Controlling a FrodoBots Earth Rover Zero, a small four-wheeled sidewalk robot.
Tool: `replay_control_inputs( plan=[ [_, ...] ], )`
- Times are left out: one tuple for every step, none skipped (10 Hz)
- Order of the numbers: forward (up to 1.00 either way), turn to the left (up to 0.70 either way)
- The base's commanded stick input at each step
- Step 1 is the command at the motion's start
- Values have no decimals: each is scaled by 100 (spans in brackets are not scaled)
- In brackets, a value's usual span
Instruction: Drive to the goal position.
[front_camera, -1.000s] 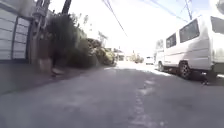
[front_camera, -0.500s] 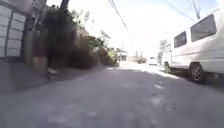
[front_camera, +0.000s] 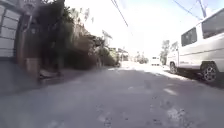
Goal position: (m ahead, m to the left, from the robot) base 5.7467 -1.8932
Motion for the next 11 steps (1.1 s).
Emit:
replay_control_inputs(
  plan=[
    [100,-1],
    [100,-1],
    [100,-1],
    [100,-1],
    [100,-1],
    [100,-1],
    [100,-1],
    [100,-1],
    [100,-1],
    [100,-1],
    [100,-1]
  ],
)
